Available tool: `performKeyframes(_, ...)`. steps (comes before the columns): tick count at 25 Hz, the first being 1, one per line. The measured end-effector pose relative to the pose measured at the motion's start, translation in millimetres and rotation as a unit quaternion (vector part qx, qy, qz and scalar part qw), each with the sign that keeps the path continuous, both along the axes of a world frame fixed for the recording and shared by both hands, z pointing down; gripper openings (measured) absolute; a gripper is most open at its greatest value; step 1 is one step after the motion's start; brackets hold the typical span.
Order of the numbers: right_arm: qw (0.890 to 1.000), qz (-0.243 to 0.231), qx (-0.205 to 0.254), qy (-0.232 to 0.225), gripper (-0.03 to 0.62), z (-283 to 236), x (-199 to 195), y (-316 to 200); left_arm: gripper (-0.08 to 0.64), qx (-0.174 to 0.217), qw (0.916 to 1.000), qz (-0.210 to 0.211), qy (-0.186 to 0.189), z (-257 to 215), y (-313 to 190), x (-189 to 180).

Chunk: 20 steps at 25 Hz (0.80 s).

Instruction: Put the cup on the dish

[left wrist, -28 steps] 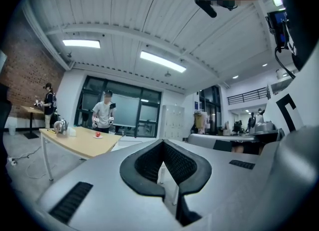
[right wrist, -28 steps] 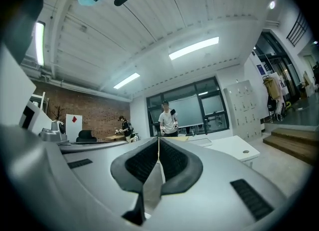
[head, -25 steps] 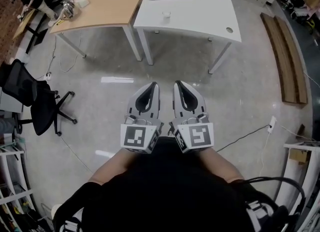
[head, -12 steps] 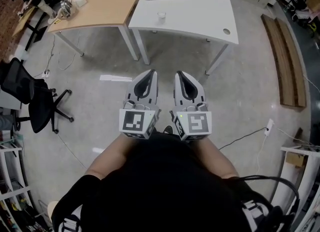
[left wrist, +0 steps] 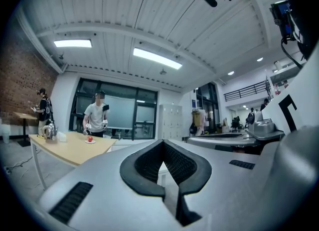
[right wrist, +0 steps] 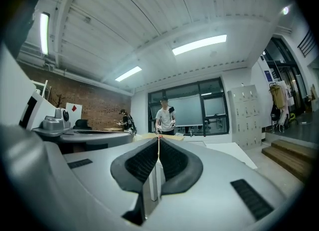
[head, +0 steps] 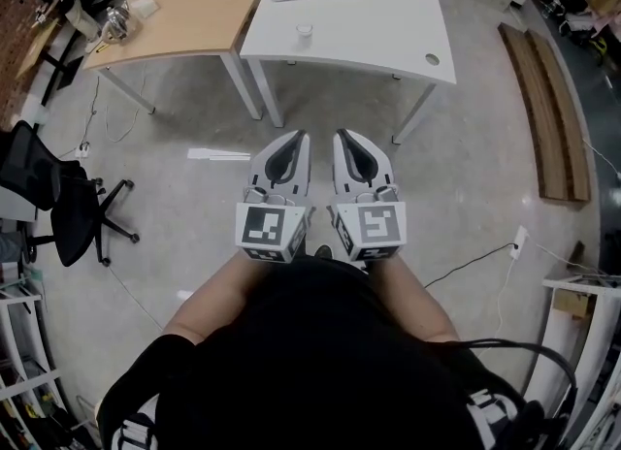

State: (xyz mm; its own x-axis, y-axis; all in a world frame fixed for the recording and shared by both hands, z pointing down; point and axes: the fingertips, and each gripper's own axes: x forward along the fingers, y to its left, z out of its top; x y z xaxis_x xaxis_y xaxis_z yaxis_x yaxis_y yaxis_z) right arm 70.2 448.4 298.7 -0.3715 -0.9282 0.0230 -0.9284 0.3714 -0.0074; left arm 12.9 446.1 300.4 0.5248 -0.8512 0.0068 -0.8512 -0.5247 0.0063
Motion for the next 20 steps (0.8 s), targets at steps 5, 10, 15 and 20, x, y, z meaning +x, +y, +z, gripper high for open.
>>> performKeyframes(5, 1.000, -0.004, -0.009, -0.005, 0.014, 8, -8, -8, 0.006, -0.007, 1.0000, 0.005, 0.004, 7, -9, -5)
performKeyframes(10, 1.000, -0.007, -0.014, 0.013, 0.014, 12, -15, -23, 0.006, -0.013, 0.9997, 0.015, 0.011, 10, -26, -9)
performKeyframes(15, 1.000, -0.004, -0.027, 0.013, 0.014, 15, -15, -47, 0.006, -0.018, 0.9994, 0.024, 0.019, 11, -49, -6)
performKeyframes(20, 0.999, -0.011, -0.050, 0.014, 0.014, 28, -35, -90, 0.006, -0.038, 0.9987, 0.024, 0.026, 22, -93, -20)
